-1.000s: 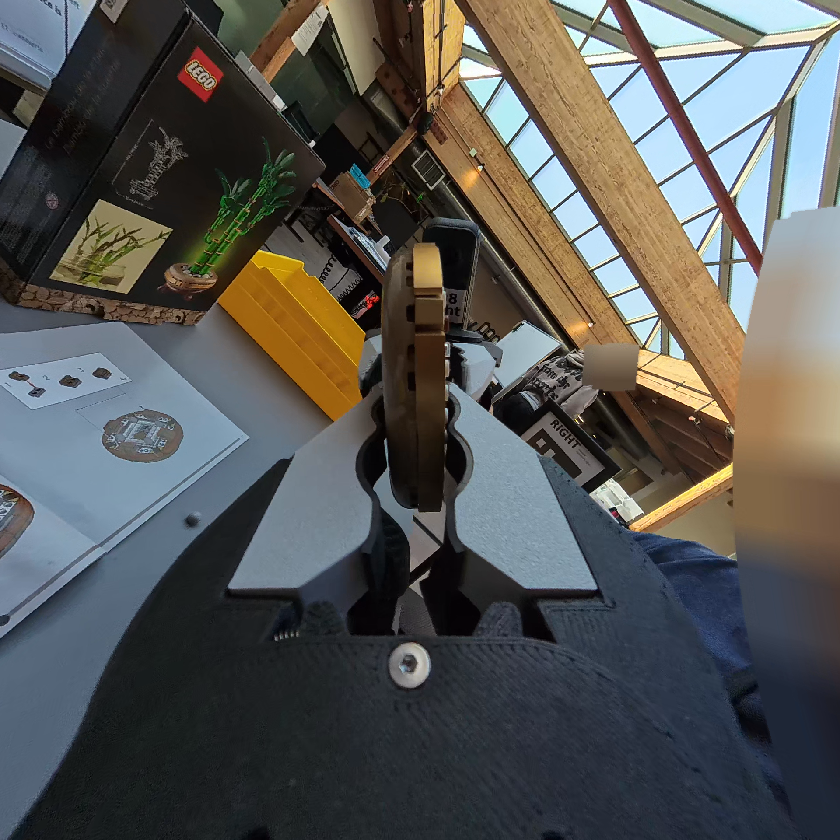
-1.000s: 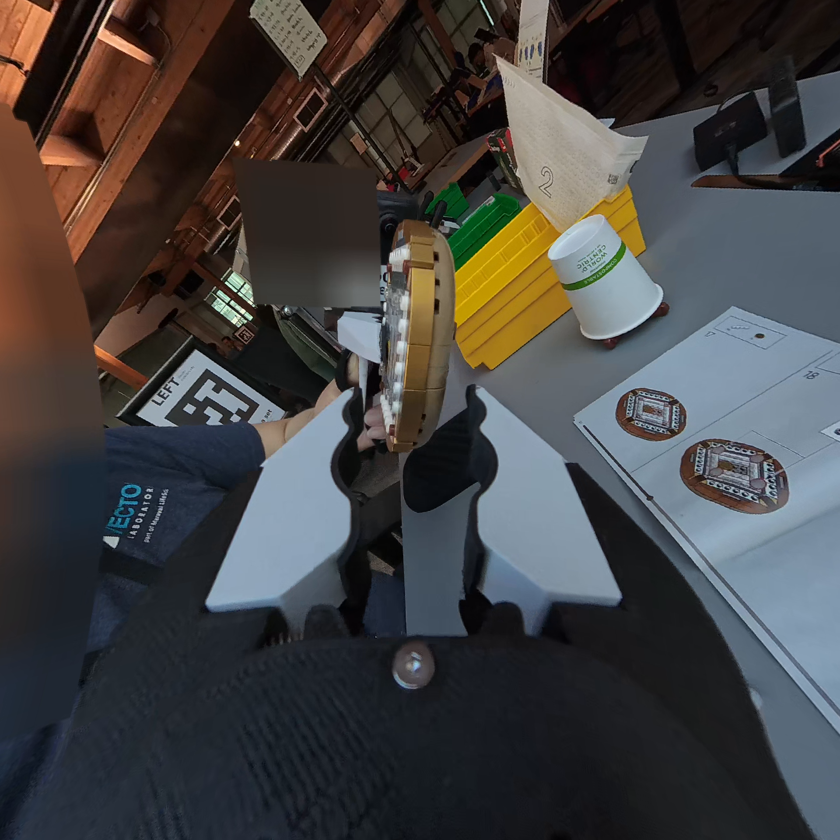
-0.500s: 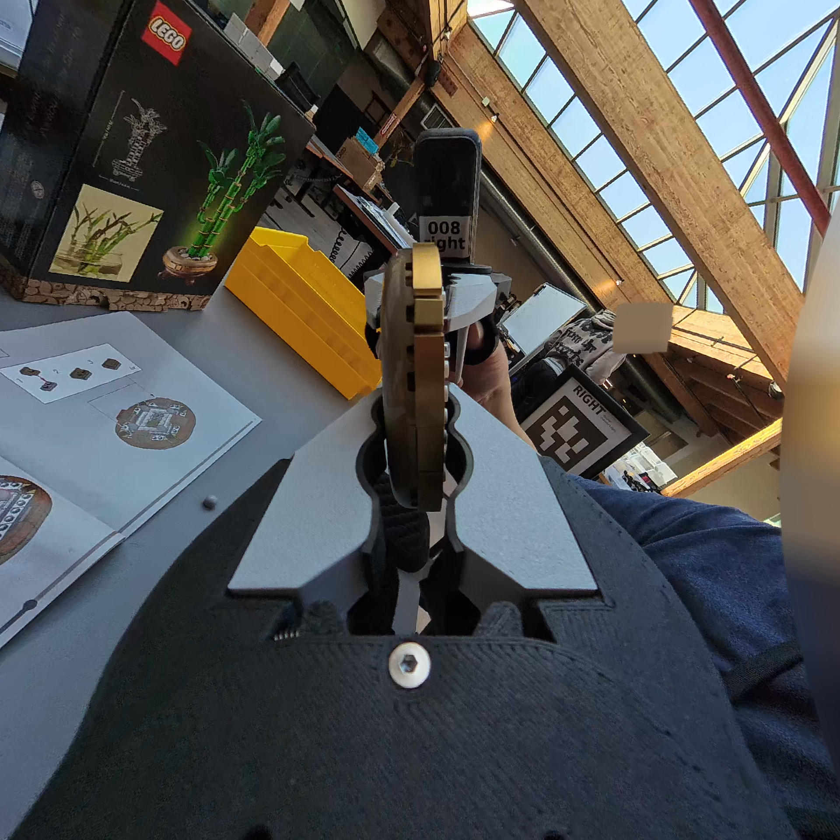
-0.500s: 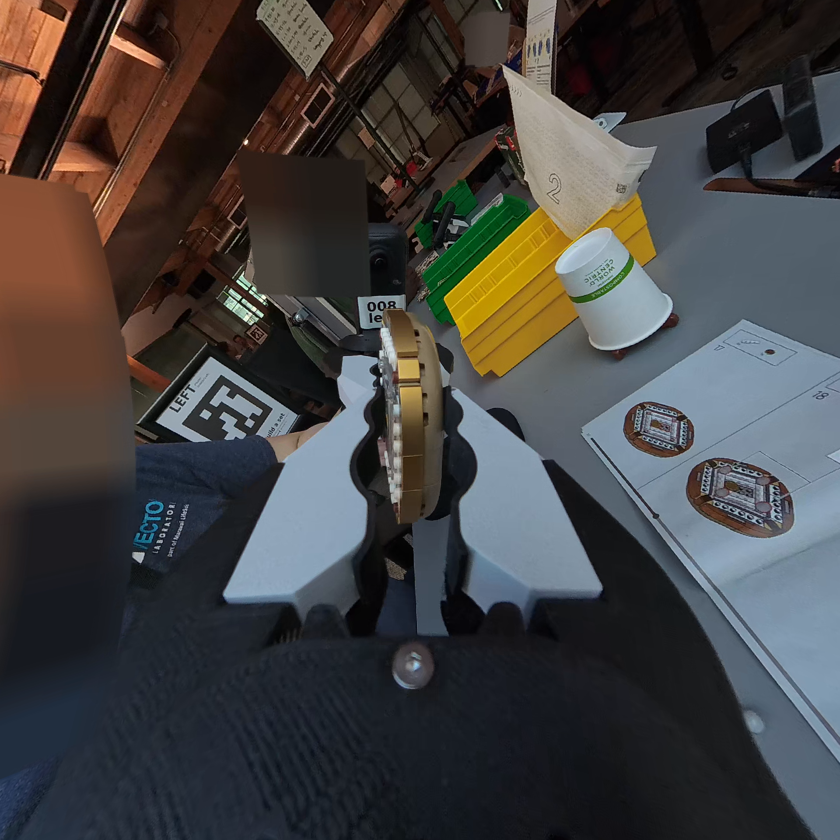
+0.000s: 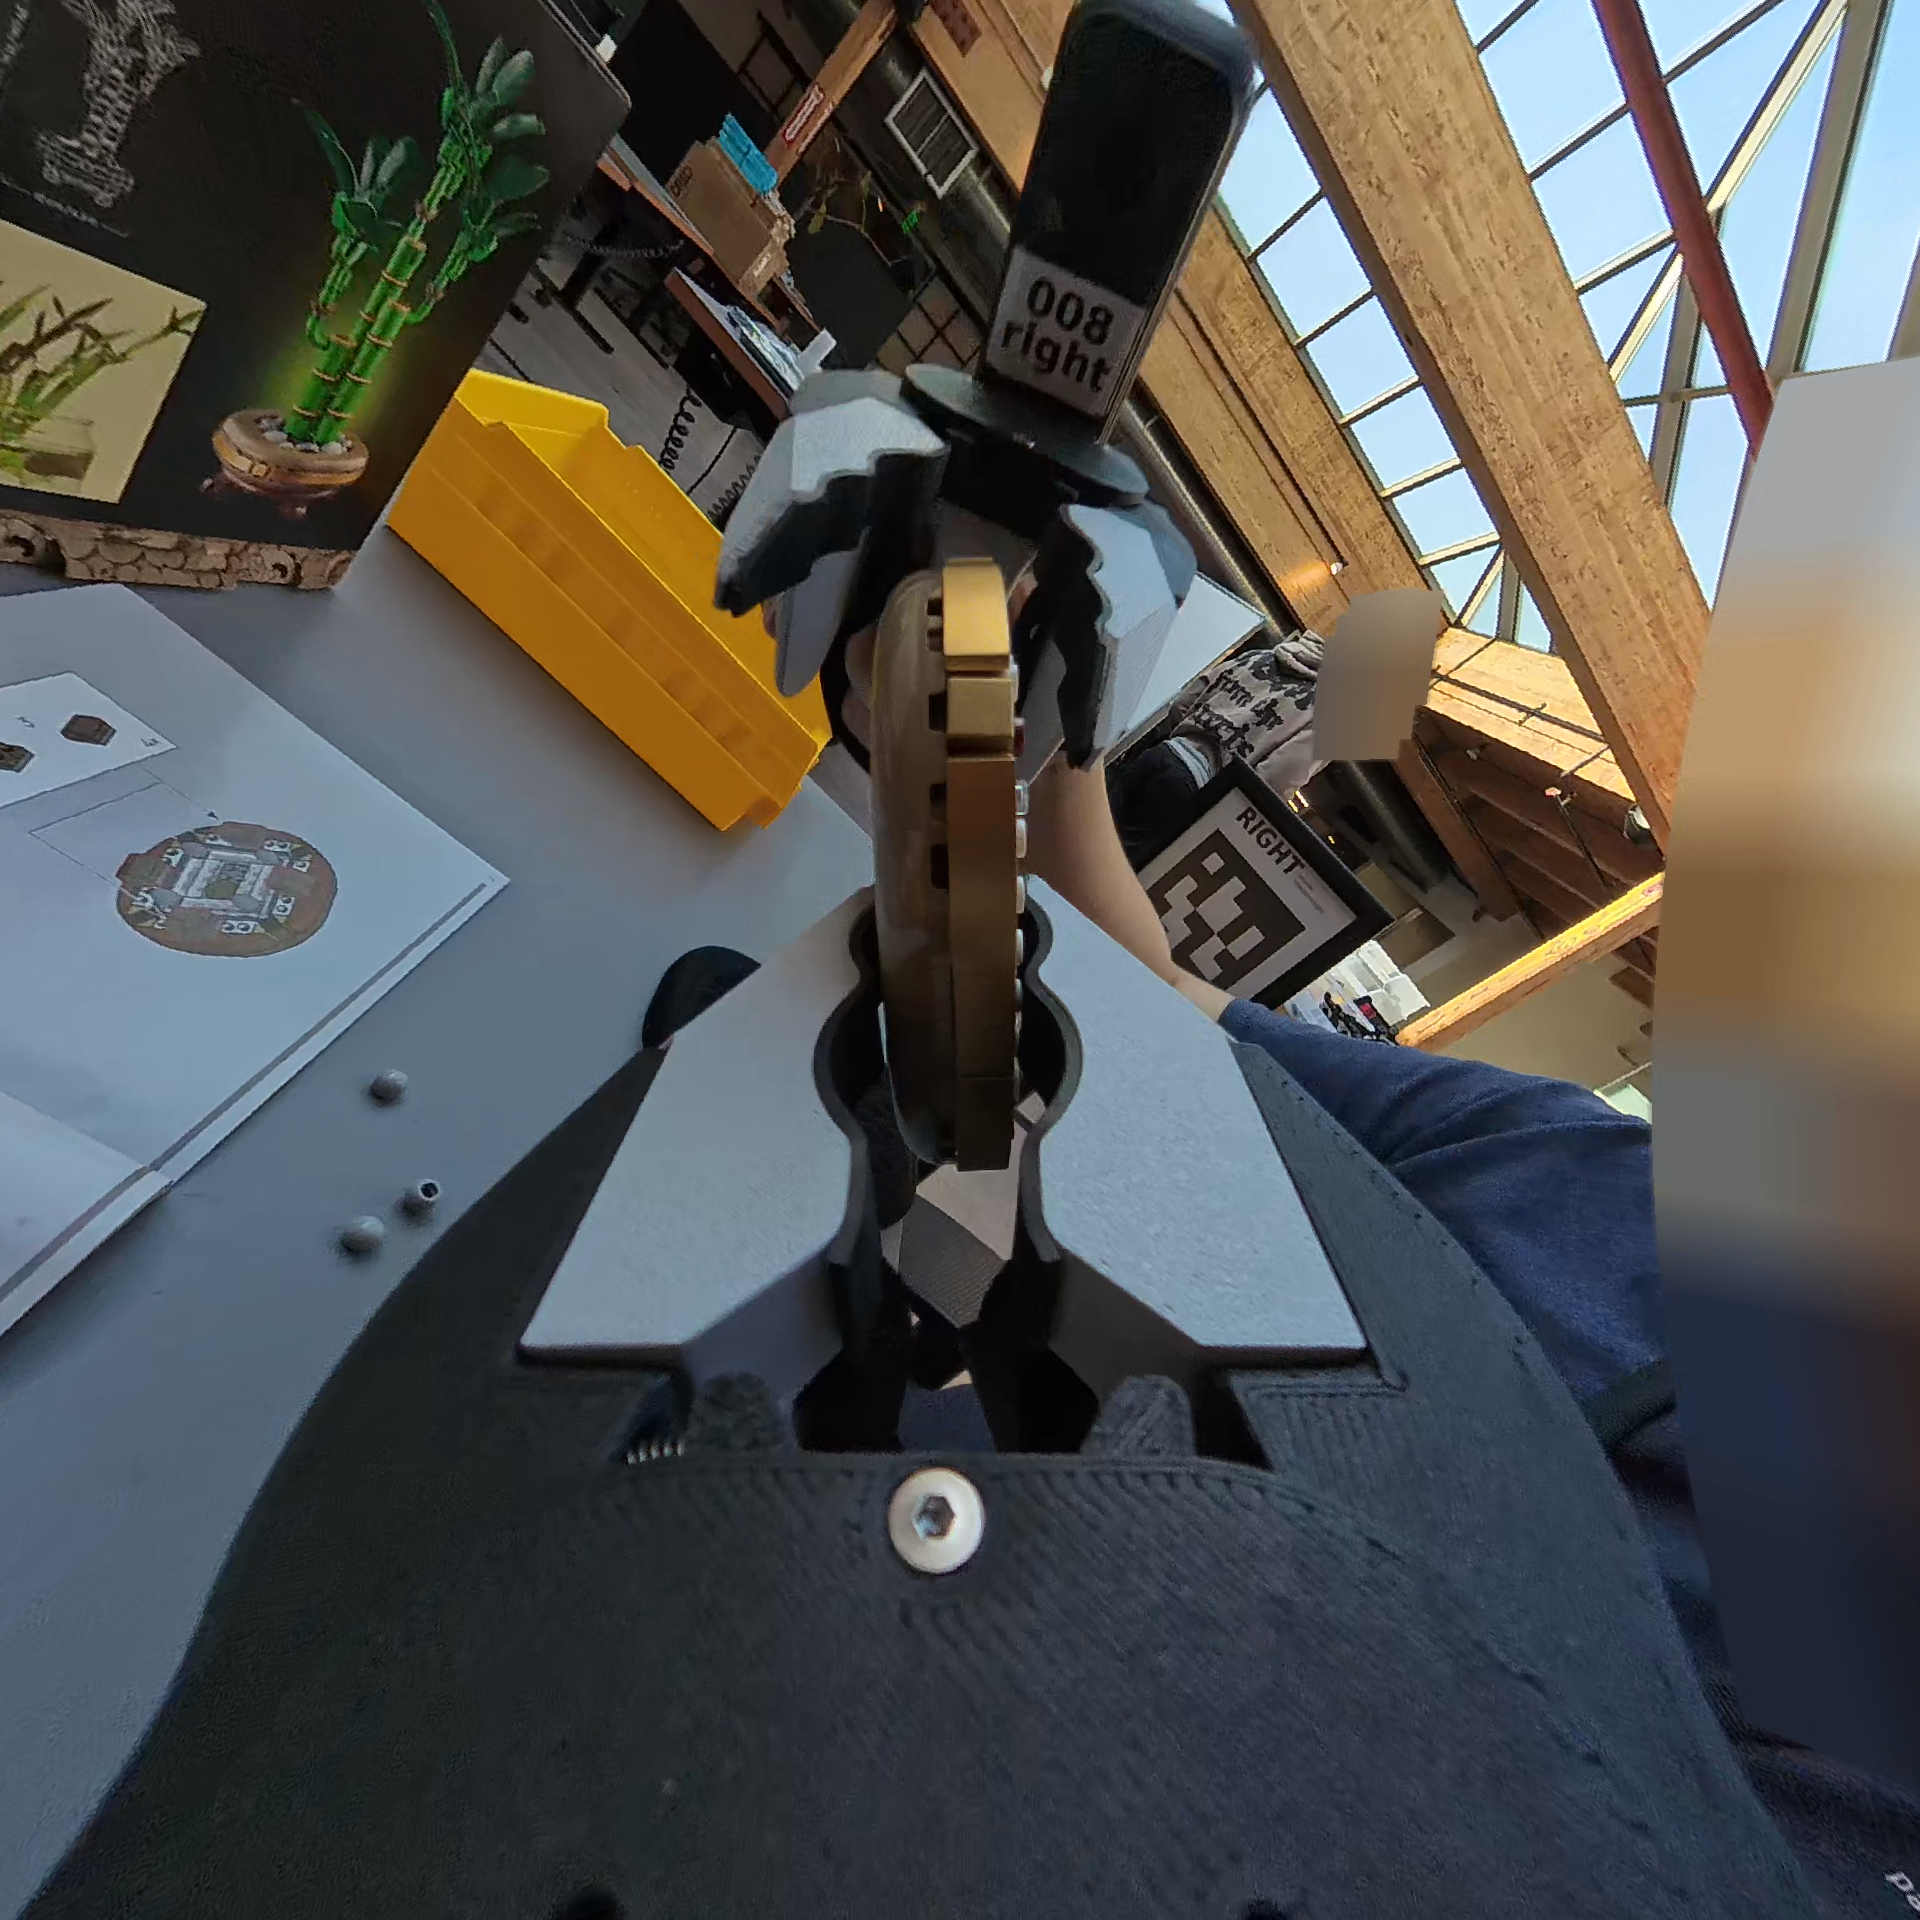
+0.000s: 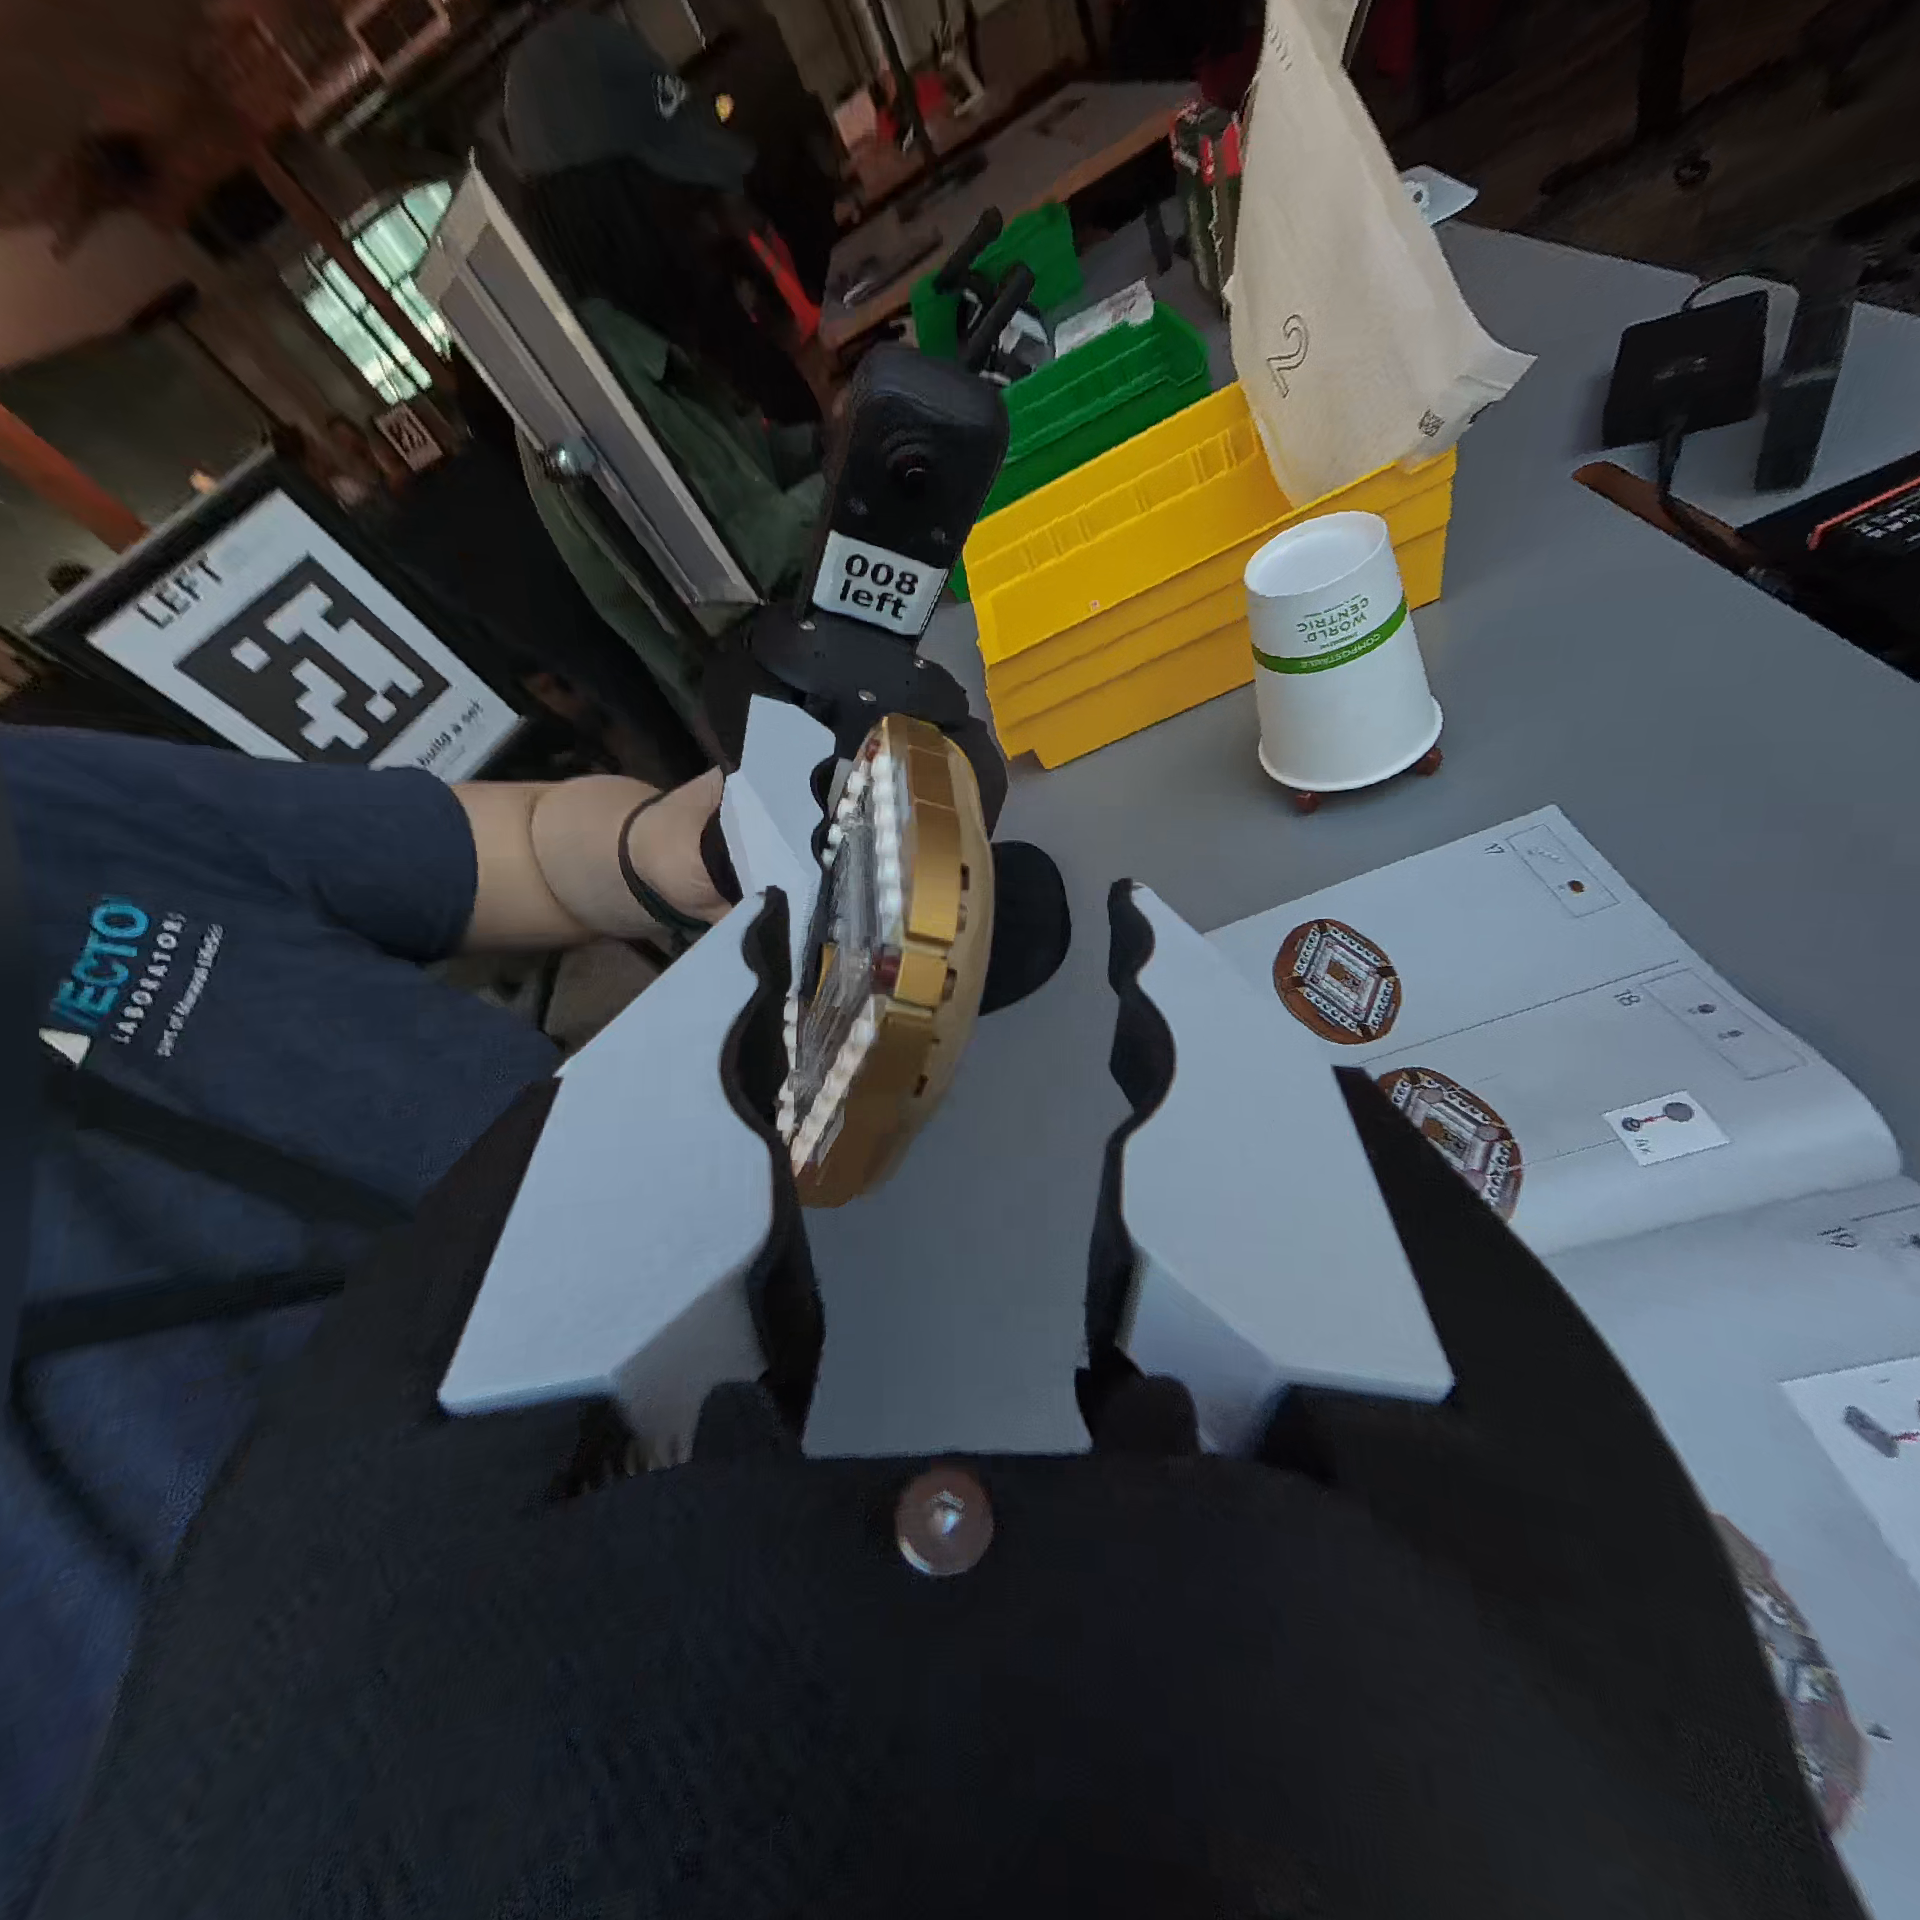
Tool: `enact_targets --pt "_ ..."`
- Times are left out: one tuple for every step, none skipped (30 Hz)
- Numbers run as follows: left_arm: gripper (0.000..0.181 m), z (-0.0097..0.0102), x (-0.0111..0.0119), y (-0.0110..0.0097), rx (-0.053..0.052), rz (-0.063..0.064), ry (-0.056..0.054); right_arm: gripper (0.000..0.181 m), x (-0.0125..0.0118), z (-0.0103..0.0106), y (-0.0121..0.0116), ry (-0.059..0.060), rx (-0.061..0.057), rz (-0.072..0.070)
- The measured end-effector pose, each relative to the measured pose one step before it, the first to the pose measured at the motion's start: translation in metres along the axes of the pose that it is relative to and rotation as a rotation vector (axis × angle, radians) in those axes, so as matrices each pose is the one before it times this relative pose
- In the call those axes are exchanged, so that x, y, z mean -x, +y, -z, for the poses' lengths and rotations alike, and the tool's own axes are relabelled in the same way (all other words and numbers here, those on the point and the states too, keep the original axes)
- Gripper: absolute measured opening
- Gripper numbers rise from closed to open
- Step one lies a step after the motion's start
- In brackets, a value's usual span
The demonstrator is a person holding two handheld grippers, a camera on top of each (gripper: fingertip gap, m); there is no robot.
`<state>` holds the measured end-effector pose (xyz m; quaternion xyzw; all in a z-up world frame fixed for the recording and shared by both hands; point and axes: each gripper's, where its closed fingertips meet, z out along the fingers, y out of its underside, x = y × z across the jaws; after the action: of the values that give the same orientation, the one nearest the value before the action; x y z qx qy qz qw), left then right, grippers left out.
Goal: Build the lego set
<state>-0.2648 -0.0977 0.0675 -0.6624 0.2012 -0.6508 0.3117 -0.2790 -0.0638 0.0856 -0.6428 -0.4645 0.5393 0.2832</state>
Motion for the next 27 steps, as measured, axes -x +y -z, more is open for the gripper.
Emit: enact_targets --pt "0.019 -0.00148 0.00134 0.00318 0.019 -0.0007 -0.0107 0.061 0.00078 -0.00058 -0.00094 0.0047 0.0348 0.0233" --pt "0.019 -0.00128 0.00008 0.00246 0.0123 0.0026 -0.0005 0.061 0.00199 -0.00169 -0.0015 -0.0071 0.0267 -0.0023" --pt "0.019 -0.00103 -0.00051 0.00176 0.0068 0.0079 0.007 0.057 0.00373 -0.00279 0.00107 -0.0223 0.0404 -0.0201" --pt "0.019 -0.00064 -0.00006 0.00148 0.0052 0.0084 0.004 0.054 0.00232 -0.00336 0.00218 -0.0189 0.0419 -0.0216" --pt "0.019 -0.00054 0.00102 0.00169 0.0082 0.0035 -0.0028 0.051 -0.00053 -0.00367 0.00297 -0.0037 0.0372 -0.0201" --pt "0.019 -0.00044 0.00099 0.00189 0.0104 -0.0025 -0.0048 0.048 -0.00241 -0.00308 0.00261 0.0059 0.0317 -0.016" --pt "0.019 -0.00041 0.00085 0.002 0.0106 -0.003 -0.005 0.044 -0.00238 -0.00237 0.00146 0.0055 0.0168 -0.0088" --pt "0.019 -0.00035 0.00061 0.00172 0.0089 0.0007 -0.0041 0.041 -0.00168 -0.00219 0.00165 0.0019 0.0138 -0.0094" --pt "0.019 -0.00028 0.00021 0.00136 0.006 0.0033 -0.0009 0.038 0.00002 -0.00176 0.00228 -0.0086 0.0162 -0.0109" --pt "0.019 -0.00033 0.00041 0.00163 0.0086 0.0036 0.0 0.034 0.00045 -0.00112 0.00136 -0.0113 0.0078 -0.0152" --pt "0.019 -0.00001 0.00041 0.00103 0.0053 0.0054 0.0019 0.034 -0.00032 -0.00062 0.00068 -0.0047 0.0039 -0.01" --pt "0.019 -0.00006 0.00066 0.00106 0.0061 0.0054 0.0005 0.034 -0.00067 -0.00054 0.0003 0.0001 0.0 -0.0023" --pt "0.019 -0.00017 0.00116 0.00135 0.0085 0.0009 -0.0025 0.034 0.0002 -0.00078 0.00181 -0.003 0.0098 -0.0027" --pt "0.019 -0.00035 0.00164 0.00148 0.0082 -0.0022 -0.0075 0.033 0.00057 -0.00114 0.00263 -0.0072 0.016 -0.0087" --pt "0.019 -0.00042 0.00146 0.00166 0.01 -0.003 -0.0066 0.033 0.00142 -0.00103 0.00186 -0.0142 0.0115 -0.0111" --pt "0.019 -0.0004 0.00065 0.0009 0.0038 0.0009 -0.0003 0.032 0.00006 -0.00072 0.00049 -0.0056 0.0034 -0.0058" --pt "0.019 -0.0002 0.00015 0.00066 0.0027 0.0046 0.0031 0.031 -0.00078 -0.00039 0.00055 0.0015 0.0006 -0.0016" --pt "0.019 -0.00015 0.00048 0.00054 0.0035 0.0044 0.0013 0.031 -0.00044 -0.00014 0.00102 -0.0004 0.0055 -0.0051" --pt "0.019 -0.0001 0.00081 0.00076 0.0039 0.0007 -0.0011 0.031 0.00052 -0.00022 0.00136 -0.0079 0.0079 -0.0053" --pt "0.019 -0.00024 0.00073 0.00066 0.0046 0.0002 -0.0011 0.036 0.00348 -0.00065 0.00207 -0.0271 0.011 -0.0041" --pt "0.019 -0.00006 0.00028 0.00048 0.0028 0.0021 0.0009 0.04 0.00202 -0.00055 0.00063 -0.0197 0.004 -0.0141" --pt "0.019 -0.00005 0.00003 -0.0001 -0.0014 0.0032 0.0024 0.037 -0.00222 0.00015 -0.00122 0.0066 -0.0092 -0.0073" --pt "0.019 -0.00003 0.00012 0.00017 0.0014 0.0015 0.0003 0.035 -0.0017 -0.00038 -0.00028 0.0087 -0.0035 0.0021" --pt "0.019 -0.00008 0.00064 0.00017 0.0019 -0.0009 -0.0028 0.035 0.00049 -0.00101 0.00169 -0.0045 0.0106 0.0026" --pt "0.019 -0.00021 0.0003 0.00023 0.0027 -0.0017 -0.0017 0.035 -0.00037 -0.00129 0.00186 -0.0006 0.0111 -0.0016" --pt "0.019 -0.00027 0.00028 0.0002 0.0021 0.0003 -0.001 0.033 -0.0004 -0.00141 0.00204 0.0006 0.0128 -0.0016" --pt "0.019 -0.0002 -0.0002 0.00032 0.0029 0.0008 0.0012 0.031 -0.00229 -0.00092 0.00048 0.0148 0.0048 0.0098"
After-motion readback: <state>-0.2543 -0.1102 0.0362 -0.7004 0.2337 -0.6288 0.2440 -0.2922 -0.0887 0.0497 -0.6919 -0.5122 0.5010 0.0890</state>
